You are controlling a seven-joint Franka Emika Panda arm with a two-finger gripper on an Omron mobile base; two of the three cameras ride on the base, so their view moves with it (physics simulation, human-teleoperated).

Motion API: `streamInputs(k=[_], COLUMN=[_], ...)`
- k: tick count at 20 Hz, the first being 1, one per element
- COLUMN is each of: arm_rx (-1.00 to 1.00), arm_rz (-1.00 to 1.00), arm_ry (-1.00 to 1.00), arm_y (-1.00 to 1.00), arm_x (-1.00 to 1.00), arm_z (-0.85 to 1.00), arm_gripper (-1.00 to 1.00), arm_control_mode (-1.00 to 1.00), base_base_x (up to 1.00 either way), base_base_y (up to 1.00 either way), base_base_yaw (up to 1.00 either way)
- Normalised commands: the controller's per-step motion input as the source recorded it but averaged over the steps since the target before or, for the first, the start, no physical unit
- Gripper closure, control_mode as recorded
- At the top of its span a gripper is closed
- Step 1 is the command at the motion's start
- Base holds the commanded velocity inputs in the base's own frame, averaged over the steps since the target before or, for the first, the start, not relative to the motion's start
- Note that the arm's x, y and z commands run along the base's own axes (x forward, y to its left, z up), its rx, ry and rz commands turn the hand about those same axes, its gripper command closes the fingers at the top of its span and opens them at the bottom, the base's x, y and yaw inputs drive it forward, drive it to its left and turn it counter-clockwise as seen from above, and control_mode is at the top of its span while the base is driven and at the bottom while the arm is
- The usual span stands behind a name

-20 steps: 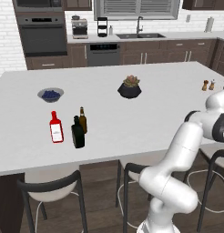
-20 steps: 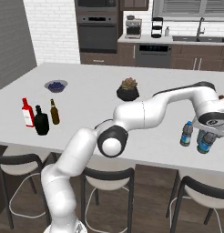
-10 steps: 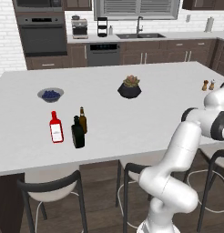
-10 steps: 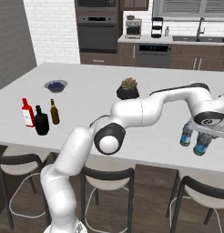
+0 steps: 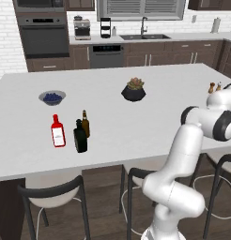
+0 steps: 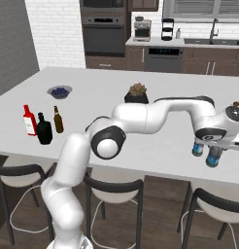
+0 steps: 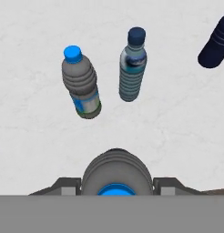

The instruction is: Move the plastic bottles in the middle to the plastics group, and the glass bottles in the middle to the glass group.

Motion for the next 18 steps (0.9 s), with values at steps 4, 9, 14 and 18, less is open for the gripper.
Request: streamInputs(k=[4,9,14,18], arm_rx=[0.0,-0.03,0.0,0.0], arm_rz=[0.0,0.0,0.0,0.0], arm_ry=[-0.02,-0.01,0.0,0.01], arm_y=[-0.02,0.0,0.0,0.0], arm_x=[0.22,0.24,0.02,0.0], arm_z=[-0.02,0.0,0.0,-0.07], arm_gripper=[1.0,1.0,1.0,1.0], arm_control_mode=[-1.0,-1.0,-1.0,-1.0], base_base_x=[0.0,0.0,0.0,0.0], base_base_y=[0.0,0.0,0.0,0.0], base_base_yaw=[0.0,0.0,0.0,0.0])
